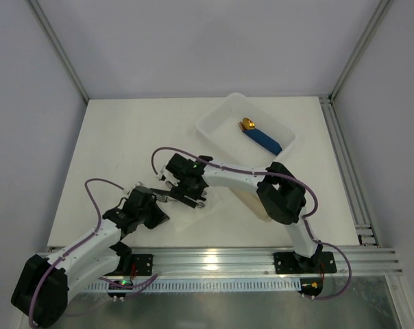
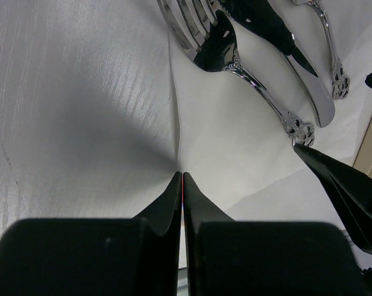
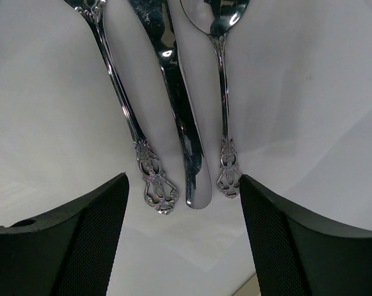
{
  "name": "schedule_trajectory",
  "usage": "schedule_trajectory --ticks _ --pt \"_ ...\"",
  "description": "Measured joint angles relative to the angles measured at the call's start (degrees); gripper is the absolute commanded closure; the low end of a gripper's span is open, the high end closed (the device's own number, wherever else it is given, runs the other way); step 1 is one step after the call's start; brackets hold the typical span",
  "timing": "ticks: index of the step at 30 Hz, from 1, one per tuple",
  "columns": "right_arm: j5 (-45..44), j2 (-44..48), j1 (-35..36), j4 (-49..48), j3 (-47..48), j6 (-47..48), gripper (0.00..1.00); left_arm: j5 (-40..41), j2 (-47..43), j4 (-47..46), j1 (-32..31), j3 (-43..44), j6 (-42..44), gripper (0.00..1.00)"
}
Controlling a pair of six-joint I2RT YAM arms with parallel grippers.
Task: Place the utensils on the paper napkin and roll it up
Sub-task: Adjust the utensils on the napkin.
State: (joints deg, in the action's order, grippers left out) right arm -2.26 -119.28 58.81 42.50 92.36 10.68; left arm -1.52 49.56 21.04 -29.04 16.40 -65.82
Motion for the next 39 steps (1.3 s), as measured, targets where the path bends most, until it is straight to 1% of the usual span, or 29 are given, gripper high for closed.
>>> schedule_trajectory --ticks 4,7,20,39 --pt "-0.1 0.0 0.0 0.0 0.0 0.4 0.22 0.0 -0.1 0.0 0.0 0.0 0.0 1.00" --pt "0.0 -0.2 0.0 0.0 0.0 0.7 0.19 0.0 -0.1 0.0 0.0 0.0 0.0 1.00" --pt "0.5 -2.6 0.0 0.4 0.6 1.2 0.20 0.0 -0.1 0.0 0.0 0.0 0.0 1.00" --pt "1.1 -3.5 0.0 1.4 1.9 2.8 0.20 0.0 -0.5 0.3 0.0 0.0 0.0 1.00"
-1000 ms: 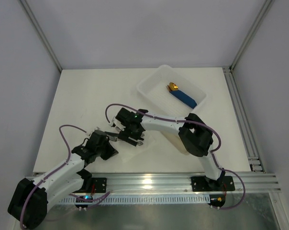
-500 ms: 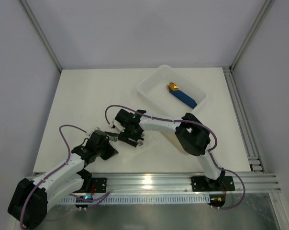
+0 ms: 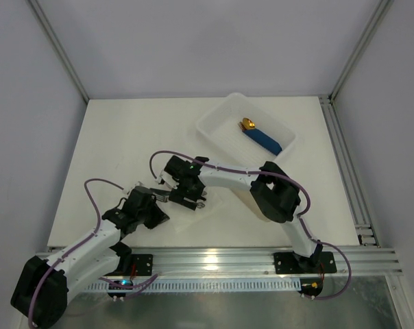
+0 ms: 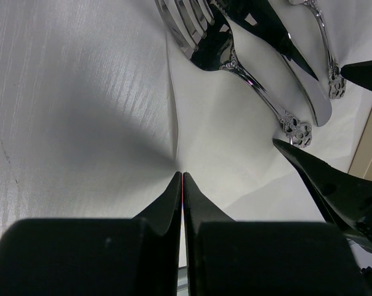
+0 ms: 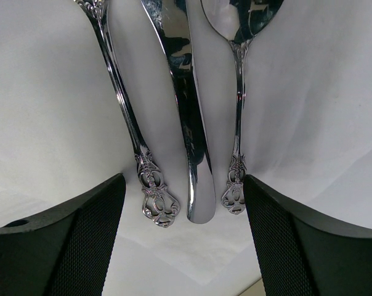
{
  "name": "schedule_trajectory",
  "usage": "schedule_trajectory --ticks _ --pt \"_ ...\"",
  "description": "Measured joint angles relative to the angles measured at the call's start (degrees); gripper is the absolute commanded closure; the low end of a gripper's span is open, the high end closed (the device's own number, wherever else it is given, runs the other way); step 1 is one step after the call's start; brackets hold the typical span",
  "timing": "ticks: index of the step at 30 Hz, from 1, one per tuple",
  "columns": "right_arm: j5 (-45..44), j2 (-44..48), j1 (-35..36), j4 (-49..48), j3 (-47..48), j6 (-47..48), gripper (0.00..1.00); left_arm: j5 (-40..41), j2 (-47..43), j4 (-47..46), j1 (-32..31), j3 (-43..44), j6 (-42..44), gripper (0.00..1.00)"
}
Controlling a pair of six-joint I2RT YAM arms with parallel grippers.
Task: Place the utensils on the paper napkin and roll it up
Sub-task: Adjust the utensils on the napkin.
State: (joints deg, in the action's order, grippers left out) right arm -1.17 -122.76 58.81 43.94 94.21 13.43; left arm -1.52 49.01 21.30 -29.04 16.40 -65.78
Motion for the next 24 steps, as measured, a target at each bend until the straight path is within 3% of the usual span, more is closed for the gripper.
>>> schedule_trajectory --ticks 24 --pt "6.3 0.0 -2.6 -0.9 -0.4 1.3 0.20 0.0 -1.5 0.4 -0.1 0.0 0.0 1.00"
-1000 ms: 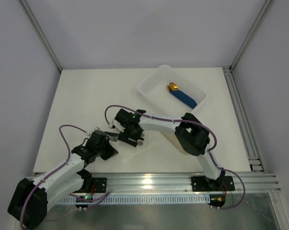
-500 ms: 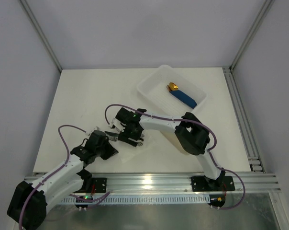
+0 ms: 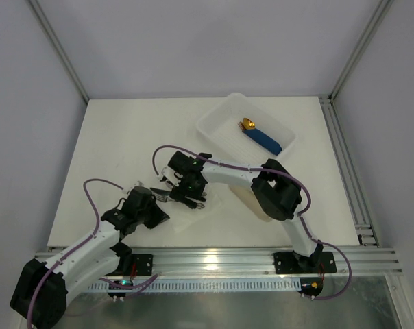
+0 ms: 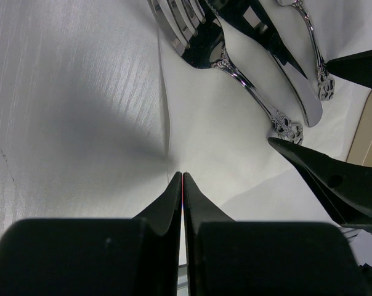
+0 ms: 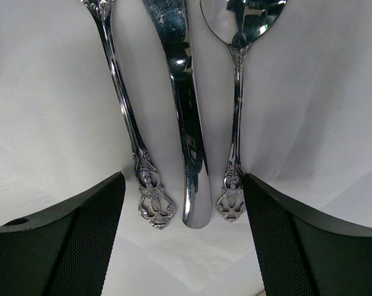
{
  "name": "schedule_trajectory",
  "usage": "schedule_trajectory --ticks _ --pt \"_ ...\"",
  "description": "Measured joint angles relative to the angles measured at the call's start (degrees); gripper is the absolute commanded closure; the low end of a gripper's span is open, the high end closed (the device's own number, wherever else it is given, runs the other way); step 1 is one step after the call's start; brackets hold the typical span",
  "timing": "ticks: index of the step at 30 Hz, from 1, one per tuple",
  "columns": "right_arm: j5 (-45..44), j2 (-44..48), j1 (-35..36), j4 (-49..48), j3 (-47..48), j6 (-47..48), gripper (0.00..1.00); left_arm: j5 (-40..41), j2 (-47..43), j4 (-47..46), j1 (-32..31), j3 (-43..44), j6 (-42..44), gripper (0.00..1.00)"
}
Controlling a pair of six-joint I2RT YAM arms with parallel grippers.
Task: Place the utensils on the paper napkin and roll it up
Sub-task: Adjust the utensils on the napkin.
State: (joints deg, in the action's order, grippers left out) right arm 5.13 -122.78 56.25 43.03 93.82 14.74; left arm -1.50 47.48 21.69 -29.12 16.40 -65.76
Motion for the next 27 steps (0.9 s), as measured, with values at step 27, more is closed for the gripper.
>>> schedule_trajectory --ticks 27 --pt "-0.5 0.0 -0.4 -0.2 0.0 0.1 0.38 0.0 -2.2 2.3 0.0 0.0 0.0 1.00"
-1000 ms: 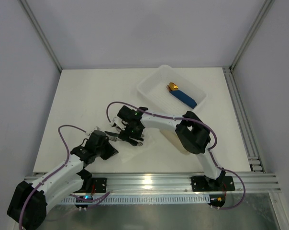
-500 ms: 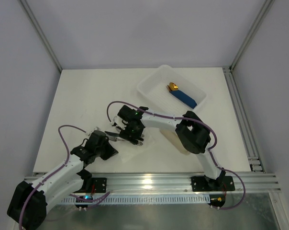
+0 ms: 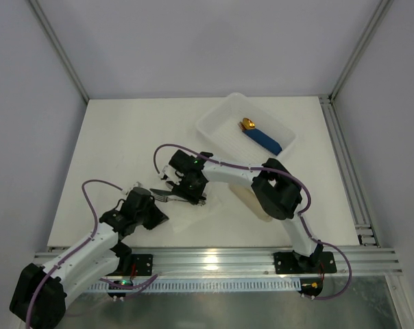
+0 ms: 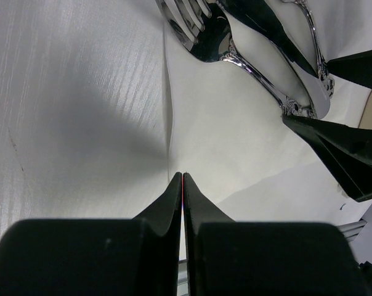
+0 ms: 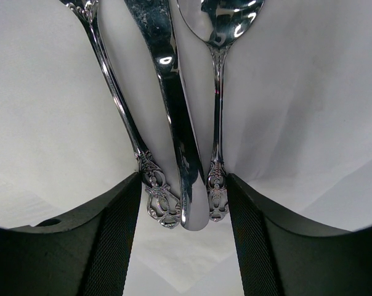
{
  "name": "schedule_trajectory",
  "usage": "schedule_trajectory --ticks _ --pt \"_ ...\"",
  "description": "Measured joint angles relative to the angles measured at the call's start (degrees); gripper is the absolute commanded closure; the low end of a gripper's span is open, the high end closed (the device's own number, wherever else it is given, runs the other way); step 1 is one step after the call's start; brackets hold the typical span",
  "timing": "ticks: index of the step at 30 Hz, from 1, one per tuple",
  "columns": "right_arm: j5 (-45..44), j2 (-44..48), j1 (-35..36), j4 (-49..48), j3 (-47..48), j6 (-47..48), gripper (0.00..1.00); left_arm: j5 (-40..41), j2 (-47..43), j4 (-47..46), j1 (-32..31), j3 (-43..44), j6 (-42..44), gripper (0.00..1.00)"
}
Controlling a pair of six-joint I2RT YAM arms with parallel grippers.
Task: Place the utensils on the paper napkin and roll it up
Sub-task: Adjust the utensils on the napkin.
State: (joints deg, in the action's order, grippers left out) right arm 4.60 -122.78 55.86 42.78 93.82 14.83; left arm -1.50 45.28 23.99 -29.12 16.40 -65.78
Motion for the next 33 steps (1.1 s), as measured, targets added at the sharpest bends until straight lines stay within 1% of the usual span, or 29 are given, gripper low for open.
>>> schedule_trajectory --ticks 8,11,17,24,27,29,30,32,33 --pt "0.1 0.0 0.0 0.0 0.0 -0.2 0.35 0.0 -0.9 0.6 0.0 0.0 0.0 1.00" --pt "0.2 0.0 0.0 0.0 0.0 -0.5 0.30 0.0 -1.4 0.8 0.0 0.0 0.0 1.00" --pt "0.3 1.1 0.0 -1.3 -1.3 -1.7 0.25 0.0 -3.0 1.3 0.0 0.0 0.0 1.00" --pt "-0.3 5.2 -0.9 -2.5 -1.8 -4.7 0.24 0.3 -6.5 4.6 0.0 1.2 0.2 1.00" --pt "-3.2 9.3 -1.4 -3.3 -3.0 -6.9 0.23 1.1 -8.6 5.9 0.0 2.3 0.2 1.00" --pt "-6.6 12.3 -1.6 -3.7 -4.2 -8.9 0.17 1.5 -9.9 6.8 0.0 3.0 0.4 1.00" --pt "-8.5 14.2 -1.8 -4.2 -5.4 -10.2 0.01 1.6 -10.6 7.1 0.0 3.2 0.5 1.00" --pt "-11.6 18.9 -2.4 -6.0 -9.3 -13.6 0.01 1.7 -11.6 7.6 0.0 3.5 0.7 1.00" --pt "-12.7 21.7 -2.7 -7.5 -12.3 -15.1 0.01 1.8 -12.2 7.7 0.0 3.6 1.0 0.98"
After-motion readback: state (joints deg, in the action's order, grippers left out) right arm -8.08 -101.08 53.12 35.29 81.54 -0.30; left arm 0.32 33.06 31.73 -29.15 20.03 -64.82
